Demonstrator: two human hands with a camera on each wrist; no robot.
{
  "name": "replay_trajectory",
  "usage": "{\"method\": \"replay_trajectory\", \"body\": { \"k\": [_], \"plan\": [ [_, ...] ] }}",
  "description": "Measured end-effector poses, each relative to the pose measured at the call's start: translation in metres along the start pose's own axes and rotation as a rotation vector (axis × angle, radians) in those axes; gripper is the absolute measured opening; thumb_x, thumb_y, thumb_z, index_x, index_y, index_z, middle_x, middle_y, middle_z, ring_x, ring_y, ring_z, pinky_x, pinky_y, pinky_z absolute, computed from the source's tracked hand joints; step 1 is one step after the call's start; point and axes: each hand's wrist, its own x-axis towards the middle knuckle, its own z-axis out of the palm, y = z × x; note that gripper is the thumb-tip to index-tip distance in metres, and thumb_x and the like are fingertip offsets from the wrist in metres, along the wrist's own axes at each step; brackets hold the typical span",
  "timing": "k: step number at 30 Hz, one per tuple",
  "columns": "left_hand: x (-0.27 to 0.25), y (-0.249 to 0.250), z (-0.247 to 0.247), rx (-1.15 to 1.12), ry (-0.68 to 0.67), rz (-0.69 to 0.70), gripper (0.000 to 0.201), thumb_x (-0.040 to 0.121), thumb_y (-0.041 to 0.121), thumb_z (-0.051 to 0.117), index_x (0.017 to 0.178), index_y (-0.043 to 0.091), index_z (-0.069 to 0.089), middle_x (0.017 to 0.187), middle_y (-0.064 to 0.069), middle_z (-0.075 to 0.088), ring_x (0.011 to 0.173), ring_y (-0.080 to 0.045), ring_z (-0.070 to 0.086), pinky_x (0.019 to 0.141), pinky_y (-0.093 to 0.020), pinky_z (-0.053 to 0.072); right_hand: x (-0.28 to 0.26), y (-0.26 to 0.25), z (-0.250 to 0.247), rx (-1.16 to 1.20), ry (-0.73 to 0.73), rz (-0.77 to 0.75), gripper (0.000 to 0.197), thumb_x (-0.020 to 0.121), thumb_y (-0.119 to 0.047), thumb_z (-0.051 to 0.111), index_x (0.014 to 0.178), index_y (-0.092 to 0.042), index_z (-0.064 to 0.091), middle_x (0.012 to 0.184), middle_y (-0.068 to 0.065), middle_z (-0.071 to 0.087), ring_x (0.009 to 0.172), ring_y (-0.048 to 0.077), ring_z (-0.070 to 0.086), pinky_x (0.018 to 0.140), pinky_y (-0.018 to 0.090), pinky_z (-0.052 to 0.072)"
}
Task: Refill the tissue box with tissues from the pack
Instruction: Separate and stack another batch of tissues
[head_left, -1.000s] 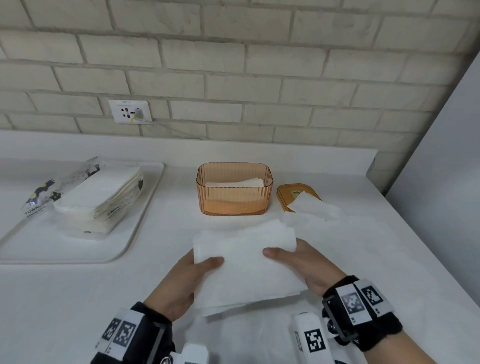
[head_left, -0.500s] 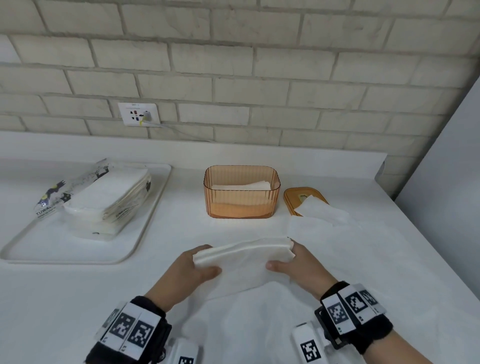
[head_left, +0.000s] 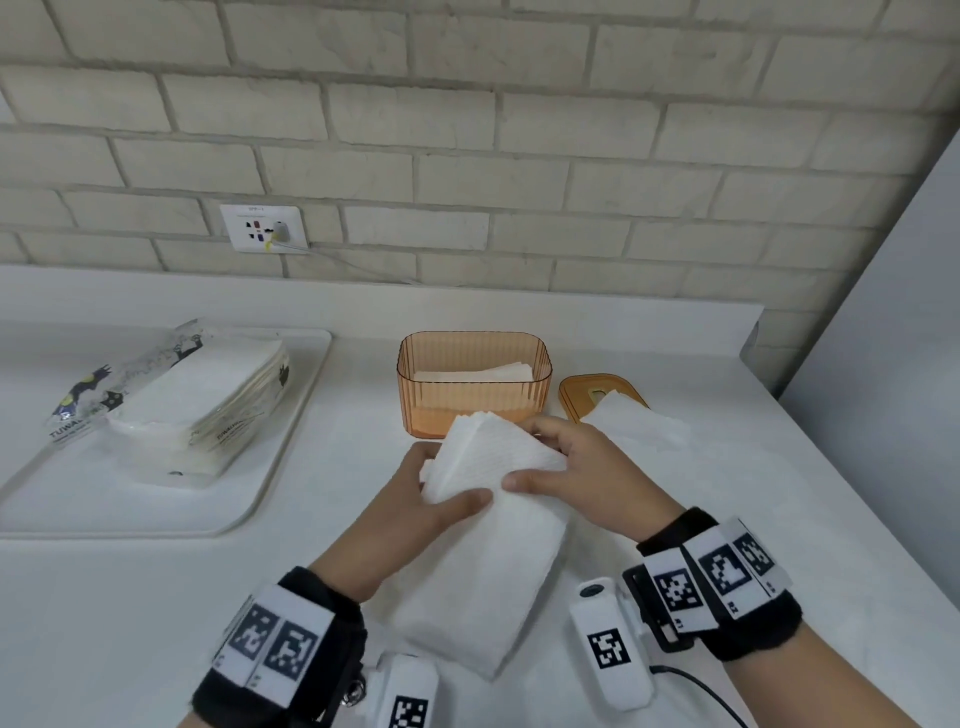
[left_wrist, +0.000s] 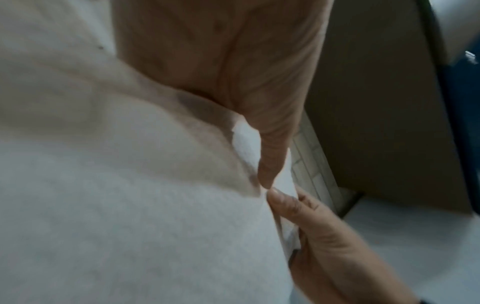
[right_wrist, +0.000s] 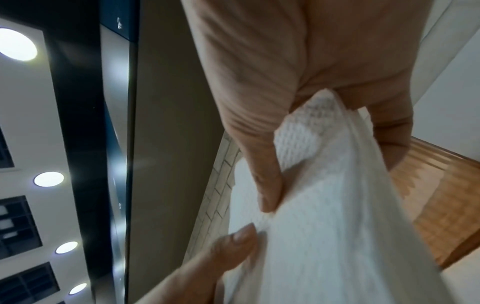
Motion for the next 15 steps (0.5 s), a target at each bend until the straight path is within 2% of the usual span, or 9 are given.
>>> {"method": "replay_trajectory", "body": {
  "k": [2,3,5,7,9,12,15],
  "plan": [
    [-0.001,-0.005,0.001,-0.232,-0.097,-0.114,0.061,0.074,0.053,0.073,0.126,0.032,0.048,0.115,0.0,0.069,0.1,-0.019,0.069,0.089,-0.036,0.054,0.0,0.001,-0.005,0.03,-0.004,0.025,0.029,0.076,-0.016,0.075,0.102,-0.021,0.063,0.098,-0.007,0.068,0.092,0.01,0.066,0.081,0.025,0.053],
    [-0.002,-0.006,0.001,-0.337,-0.16,-0.156,0.06,0.078,0.057,0.066,0.128,0.028,0.051,0.117,-0.001,0.069,0.104,-0.02,0.068,0.093,-0.039,0.052,0.001,0.001,-0.007,0.029,-0.011,0.038,0.029,0.076,-0.016,0.075,0.102,-0.021,0.062,0.099,-0.006,0.068,0.094,0.011,0.066,0.083,0.026,0.052],
    [-0.006,-0.006,0.002,-0.48,-0.264,-0.219,0.051,0.087,0.054,0.048,0.124,0.021,0.057,0.117,-0.004,0.07,0.106,-0.02,0.067,0.089,-0.036,0.053,0.001,0.003,-0.008,0.015,-0.039,0.062,0.03,0.076,-0.017,0.076,0.101,-0.023,0.061,0.102,-0.005,0.068,0.098,0.013,0.064,0.087,0.028,0.051],
    [-0.007,-0.006,0.005,-0.552,-0.335,-0.251,0.049,0.088,0.047,0.041,0.124,0.019,0.057,0.118,-0.006,0.069,0.106,-0.02,0.067,0.082,-0.031,0.056,0.002,0.003,-0.009,0.034,-0.063,0.088,0.029,0.075,-0.017,0.076,0.098,-0.027,0.06,0.105,-0.003,0.068,0.098,0.011,0.064,0.085,0.026,0.051],
    [-0.005,-0.009,0.008,-0.586,-0.375,-0.257,0.046,0.089,0.041,0.042,0.125,0.016,0.056,0.118,-0.008,0.069,0.103,-0.021,0.068,0.078,-0.031,0.057,0.002,0.003,-0.009,0.055,-0.078,0.108,0.03,0.075,-0.016,0.077,0.096,-0.028,0.06,0.106,0.0,0.069,0.094,0.011,0.065,0.081,0.022,0.052],
    [-0.002,-0.013,0.009,-0.605,-0.397,-0.271,0.043,0.091,0.038,0.047,0.124,0.011,0.056,0.116,-0.011,0.069,0.097,-0.023,0.07,0.076,-0.032,0.058,0.004,0.003,-0.01,0.051,-0.057,0.129,0.029,0.075,-0.015,0.076,0.099,-0.024,0.061,0.105,-0.001,0.069,0.095,0.012,0.065,0.082,0.024,0.053],
    [0.004,-0.021,0.009,-0.595,-0.391,-0.236,0.051,0.088,0.039,0.052,0.132,0.013,0.049,0.124,-0.013,0.065,0.109,-0.027,0.065,0.086,-0.037,0.055,0.007,0.007,-0.009,0.063,0.088,0.153,0.031,0.077,-0.021,0.075,0.104,-0.026,0.059,0.103,-0.006,0.068,0.096,0.014,0.063,0.09,0.03,0.048]
  ]
}}
